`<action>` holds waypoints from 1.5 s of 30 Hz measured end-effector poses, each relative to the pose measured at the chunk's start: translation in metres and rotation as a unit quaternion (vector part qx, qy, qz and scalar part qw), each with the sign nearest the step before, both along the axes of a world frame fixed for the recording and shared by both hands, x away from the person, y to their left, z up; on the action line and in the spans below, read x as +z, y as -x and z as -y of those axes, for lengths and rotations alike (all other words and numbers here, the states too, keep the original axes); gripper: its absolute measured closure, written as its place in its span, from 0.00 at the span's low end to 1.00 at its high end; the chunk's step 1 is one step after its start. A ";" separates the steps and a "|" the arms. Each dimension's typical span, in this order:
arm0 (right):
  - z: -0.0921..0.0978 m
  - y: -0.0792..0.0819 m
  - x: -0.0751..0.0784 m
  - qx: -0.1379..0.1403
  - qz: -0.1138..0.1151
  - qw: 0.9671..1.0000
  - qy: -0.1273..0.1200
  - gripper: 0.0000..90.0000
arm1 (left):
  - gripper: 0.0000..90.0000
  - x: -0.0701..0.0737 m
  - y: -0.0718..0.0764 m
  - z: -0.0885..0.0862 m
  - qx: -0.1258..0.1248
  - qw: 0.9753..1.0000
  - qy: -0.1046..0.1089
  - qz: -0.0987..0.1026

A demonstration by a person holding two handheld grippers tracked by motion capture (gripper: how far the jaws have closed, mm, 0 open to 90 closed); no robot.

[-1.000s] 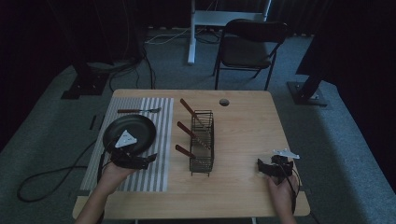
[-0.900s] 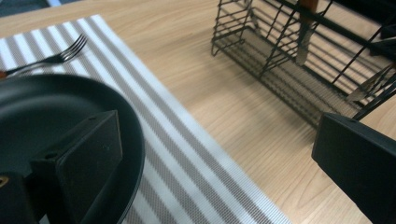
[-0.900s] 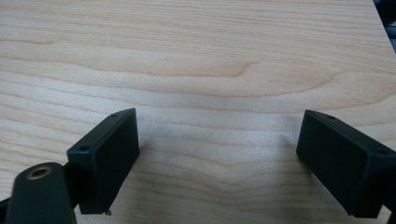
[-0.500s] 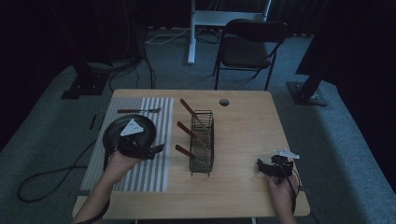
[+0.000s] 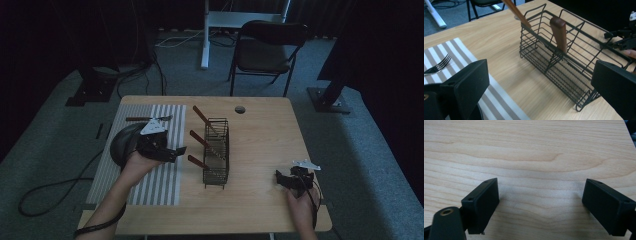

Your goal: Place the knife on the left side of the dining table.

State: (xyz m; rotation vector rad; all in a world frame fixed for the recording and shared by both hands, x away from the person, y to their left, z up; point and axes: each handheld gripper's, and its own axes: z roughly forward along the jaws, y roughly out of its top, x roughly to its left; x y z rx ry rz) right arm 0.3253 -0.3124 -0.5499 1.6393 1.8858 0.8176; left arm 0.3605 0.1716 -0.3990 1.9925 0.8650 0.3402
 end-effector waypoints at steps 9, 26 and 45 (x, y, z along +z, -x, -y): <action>0.000 0.000 0.000 0.000 0.000 1.000 0.000 0.15 | 0.03 -0.001 -0.011 0.019 -0.008 1.000 0.004 -0.011; 0.000 0.000 0.000 0.001 0.000 1.000 0.000 0.15 | 0.09 -0.005 -0.025 0.042 -0.009 0.999 0.006 -0.033; 0.000 0.000 0.000 0.001 0.000 1.000 0.000 0.15 | 0.70 -0.008 -0.027 0.039 -0.012 0.997 0.055 -0.052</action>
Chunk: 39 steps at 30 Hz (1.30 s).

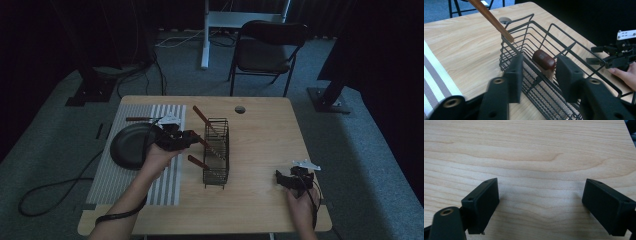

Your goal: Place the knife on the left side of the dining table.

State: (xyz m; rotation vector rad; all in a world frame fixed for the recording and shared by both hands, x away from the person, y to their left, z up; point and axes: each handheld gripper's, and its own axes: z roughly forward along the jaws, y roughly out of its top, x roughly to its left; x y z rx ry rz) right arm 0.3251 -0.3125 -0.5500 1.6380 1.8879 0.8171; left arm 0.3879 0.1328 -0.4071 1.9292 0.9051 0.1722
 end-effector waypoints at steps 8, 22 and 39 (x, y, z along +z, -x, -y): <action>0.000 0.000 0.000 0.000 0.000 1.000 0.000 0.15 | 0.81 -0.001 0.003 0.002 -0.016 1.000 0.011 -0.001; 0.000 0.000 0.000 0.000 0.001 1.000 0.000 0.15 | 0.91 0.008 0.016 0.006 -0.020 0.999 0.036 0.015; 0.000 0.000 0.000 0.000 0.000 1.000 -0.001 0.15 | 0.91 0.037 0.040 -0.008 -0.015 0.997 0.049 0.049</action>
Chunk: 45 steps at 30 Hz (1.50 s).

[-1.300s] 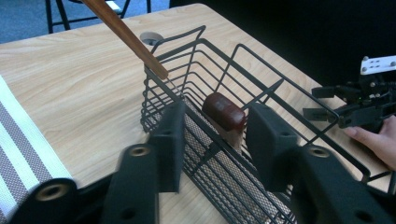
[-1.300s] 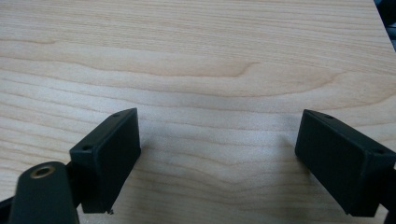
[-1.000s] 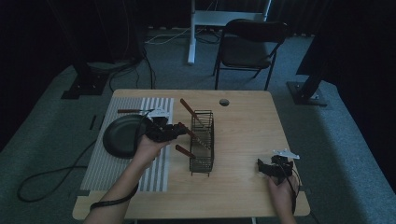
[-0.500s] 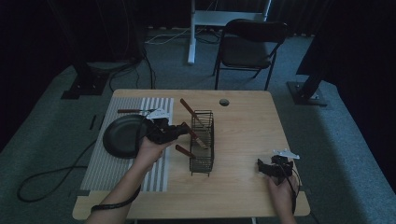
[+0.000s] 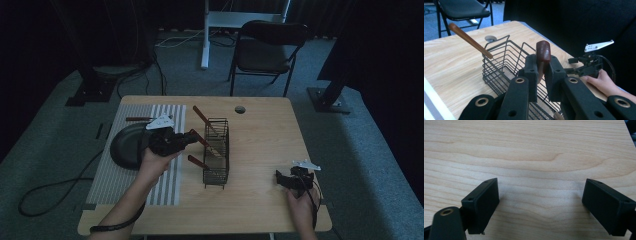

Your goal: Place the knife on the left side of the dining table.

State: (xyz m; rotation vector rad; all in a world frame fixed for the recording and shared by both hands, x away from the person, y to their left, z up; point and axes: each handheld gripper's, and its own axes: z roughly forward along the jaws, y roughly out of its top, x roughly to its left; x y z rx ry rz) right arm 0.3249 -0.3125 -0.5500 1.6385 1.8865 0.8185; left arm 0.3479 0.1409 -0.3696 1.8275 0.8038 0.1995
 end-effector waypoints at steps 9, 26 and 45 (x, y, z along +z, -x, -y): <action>0.000 0.000 0.000 0.000 0.000 1.000 0.000 0.15 | 0.91 0.021 0.016 -0.023 0.020 0.999 0.016 0.021; 0.000 0.000 0.000 0.000 -0.001 1.000 0.000 0.15 | 0.91 0.038 0.033 -0.052 0.054 0.997 0.037 0.041; 0.000 0.000 0.000 0.000 -0.001 1.000 0.000 0.15 | 0.91 0.035 0.048 -0.098 0.119 0.992 0.033 0.037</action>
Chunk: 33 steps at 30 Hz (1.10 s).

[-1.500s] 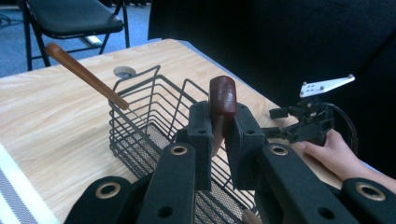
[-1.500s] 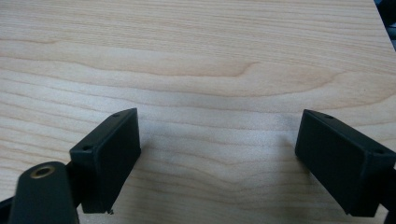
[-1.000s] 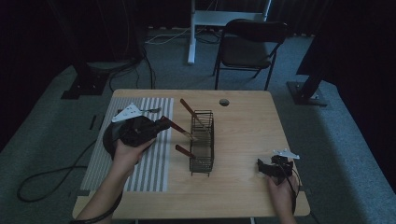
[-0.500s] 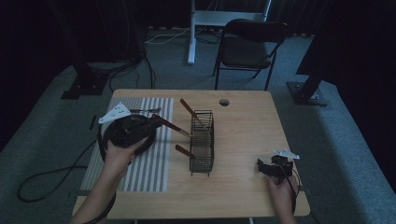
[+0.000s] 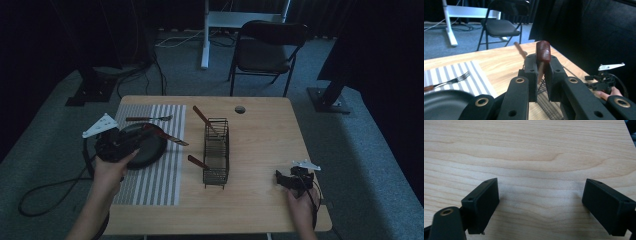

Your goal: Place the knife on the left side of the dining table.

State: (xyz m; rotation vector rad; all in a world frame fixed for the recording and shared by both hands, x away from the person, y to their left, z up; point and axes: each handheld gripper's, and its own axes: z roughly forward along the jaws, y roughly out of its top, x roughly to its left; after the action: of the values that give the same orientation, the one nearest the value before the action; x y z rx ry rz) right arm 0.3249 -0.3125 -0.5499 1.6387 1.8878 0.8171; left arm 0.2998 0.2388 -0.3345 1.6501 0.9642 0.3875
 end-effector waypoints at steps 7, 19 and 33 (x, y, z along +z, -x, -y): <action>0.000 0.000 0.000 -0.001 0.000 1.000 -0.001 0.15 | 0.91 -0.007 0.005 -0.012 0.015 1.000 0.002 -0.007; 0.000 0.000 0.000 0.000 0.000 1.000 0.000 0.15 | 0.91 -0.039 0.019 -0.042 0.054 0.998 0.013 -0.030; 0.000 0.000 0.000 -0.001 -0.001 1.000 -0.001 0.15 | 0.91 -0.087 0.034 -0.064 0.080 0.992 0.048 -0.082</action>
State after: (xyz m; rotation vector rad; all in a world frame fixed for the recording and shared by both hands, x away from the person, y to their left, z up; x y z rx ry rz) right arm 0.3248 -0.3123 -0.5499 1.6415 1.8870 0.8169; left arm 0.2660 0.3028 -0.4215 1.5390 1.2251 0.3116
